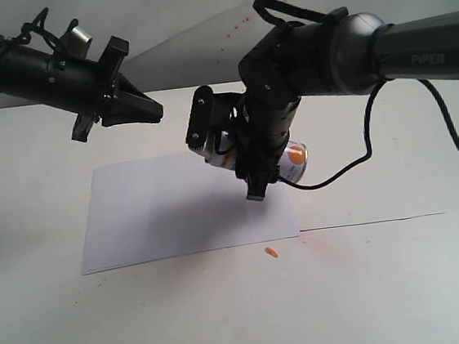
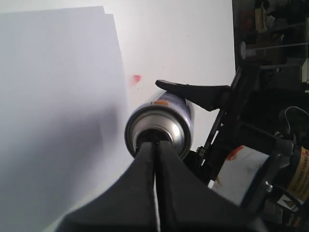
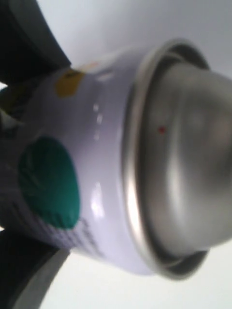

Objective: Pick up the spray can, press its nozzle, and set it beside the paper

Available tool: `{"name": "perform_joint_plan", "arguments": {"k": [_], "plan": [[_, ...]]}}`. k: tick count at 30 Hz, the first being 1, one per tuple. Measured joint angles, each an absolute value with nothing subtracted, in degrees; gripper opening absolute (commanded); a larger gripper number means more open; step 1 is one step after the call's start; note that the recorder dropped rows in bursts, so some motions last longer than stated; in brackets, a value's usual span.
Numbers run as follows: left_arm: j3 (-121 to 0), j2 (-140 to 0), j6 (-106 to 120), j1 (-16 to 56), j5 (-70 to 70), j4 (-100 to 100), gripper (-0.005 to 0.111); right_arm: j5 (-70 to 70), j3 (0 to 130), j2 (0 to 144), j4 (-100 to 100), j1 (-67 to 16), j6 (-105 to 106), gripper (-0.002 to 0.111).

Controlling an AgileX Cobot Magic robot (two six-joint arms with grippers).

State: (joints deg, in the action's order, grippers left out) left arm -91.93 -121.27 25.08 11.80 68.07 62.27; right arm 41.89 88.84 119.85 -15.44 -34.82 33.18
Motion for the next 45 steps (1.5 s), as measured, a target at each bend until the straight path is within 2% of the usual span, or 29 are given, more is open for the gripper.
{"name": "perform_joint_plan", "arguments": {"k": [24,45], "plan": [[-92.2,-127.1,24.6,12.1,69.8,62.3,0.0,40.3,88.8,121.7,-17.3,-34.8,32.8,0.0],[-93.2,-127.3,25.2,16.3,69.8,62.6,0.0,40.5,88.8,121.7,-17.6,-34.8,32.8,0.0]]}}
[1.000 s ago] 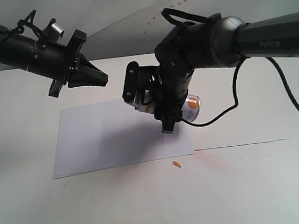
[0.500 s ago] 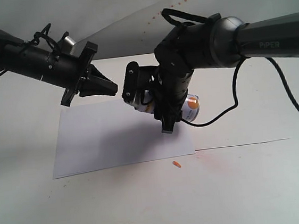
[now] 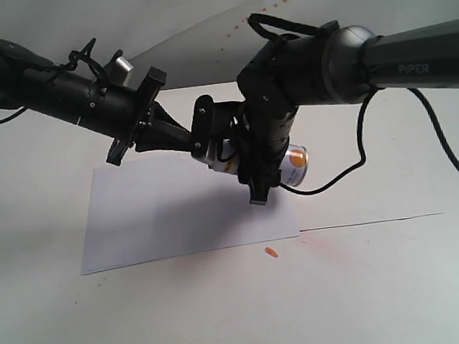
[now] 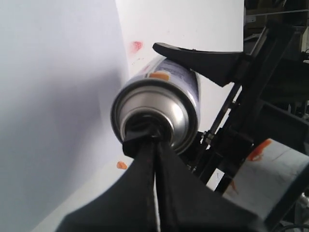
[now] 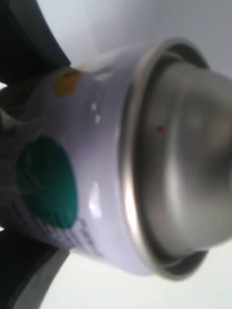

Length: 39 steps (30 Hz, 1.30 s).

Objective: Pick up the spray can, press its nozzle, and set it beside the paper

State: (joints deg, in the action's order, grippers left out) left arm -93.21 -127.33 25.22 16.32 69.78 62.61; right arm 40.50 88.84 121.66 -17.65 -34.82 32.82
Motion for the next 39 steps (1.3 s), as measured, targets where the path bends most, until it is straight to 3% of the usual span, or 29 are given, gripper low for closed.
{"name": "perform_joint_plan", "arguments": {"k": [15,28,32,39], "plan": [[-93.5,-128.2,25.8,16.4,69.4,61.9,0.0,41.3,88.8,121.9,-18.4,-34.8,32.8,0.0],[-92.9,-117.0,26.8,10.1,66.5,49.9,0.0,40.1,88.8,121.9,-18.0,-34.8,32.8,0.0],[-88.0,-111.3,26.8,10.1,59.3,47.4,0.0,40.1,88.8,121.9,-18.0,-34.8,31.8,0.0],[-69.5,-93.3,30.6,10.1,34.0,44.1,0.0,39.8,88.8,121.9,-17.7,-33.1,24.9,0.0]]}}
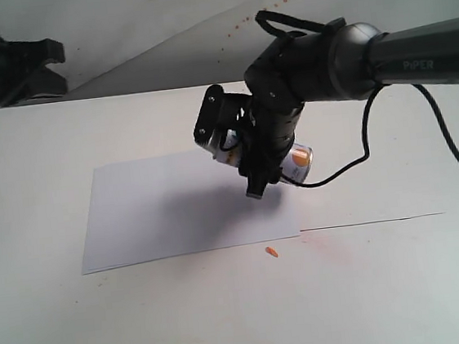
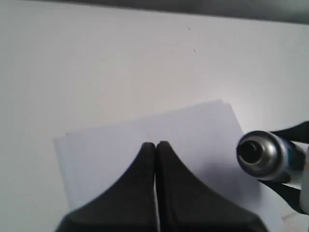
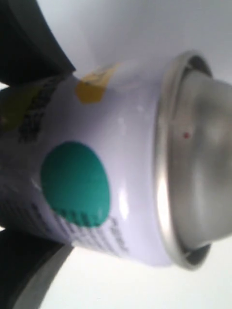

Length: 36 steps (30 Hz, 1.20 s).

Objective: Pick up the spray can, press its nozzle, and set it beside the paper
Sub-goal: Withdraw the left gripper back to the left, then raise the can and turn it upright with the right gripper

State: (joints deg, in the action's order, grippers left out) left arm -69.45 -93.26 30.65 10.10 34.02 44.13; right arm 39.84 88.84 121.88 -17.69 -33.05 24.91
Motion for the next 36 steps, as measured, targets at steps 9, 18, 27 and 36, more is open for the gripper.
{"name": "perform_joint_plan", "arguments": {"k": [9,18,27,36], "plan": [[-46.6,-60.5,32.2,10.1,11.7,43.9,0.0,33.5,88.8,117.8,-9.7,-27.7,19.3,0.0],[-24.5,-31.4,35.8,10.1,2.9,42.6,0.0,28.1,88.8,111.0,0.0,-27.4,19.0,0.0],[-18.0,-23.3,35.1,10.1,7.1,41.3,0.0,22.3,85.9,102.0,8.4,-27.4,19.0,0.0],[-17.0,-23.4,34.9,10.1,13.5,41.1,0.0,-6.2,58.5,84.4,10.5,-27.4,17.8,0.0]]}}
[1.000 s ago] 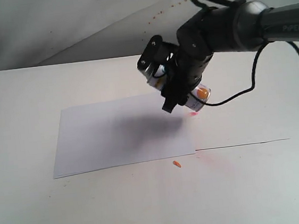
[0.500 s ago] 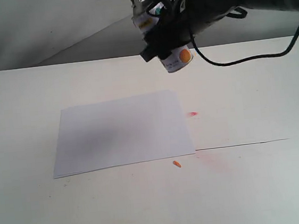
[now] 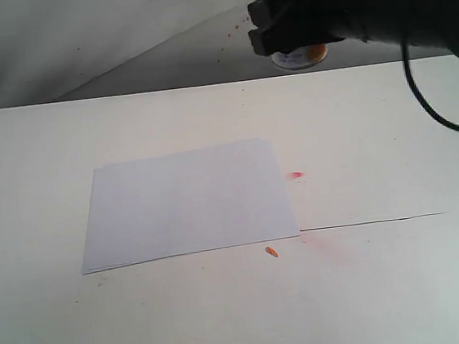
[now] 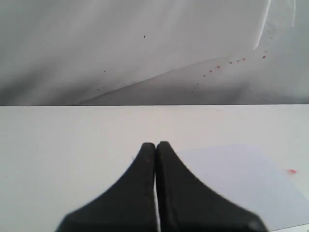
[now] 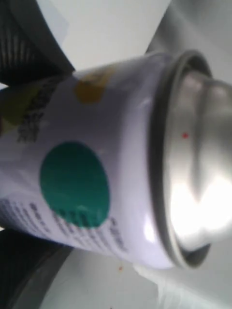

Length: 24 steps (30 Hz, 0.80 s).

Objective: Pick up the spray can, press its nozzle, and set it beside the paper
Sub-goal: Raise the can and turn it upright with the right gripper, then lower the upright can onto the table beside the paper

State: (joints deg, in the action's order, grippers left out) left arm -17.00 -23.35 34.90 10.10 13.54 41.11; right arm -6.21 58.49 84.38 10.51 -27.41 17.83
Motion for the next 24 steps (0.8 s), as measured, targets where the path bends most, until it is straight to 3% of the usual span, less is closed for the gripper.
{"name": "perform_joint_plan", "arguments": {"k": [4,10,24], "plan": [[-9.6,-23.2,30.2,10.1,13.6,41.1,0.0,-19.4,43.2,78.6,11.0,-27.4,16.5,0.0],[-6.5,-23.0,29.1,10.1,12.6,41.1,0.0,-31.6,31.8,78.5,15.8,-27.1,16.5,0.0],[-6.5,-23.0,29.0,10.1,12.2,41.1,0.0,-57.5,29.2,102.6,15.8,-23.7,9.3,0.0]]}}
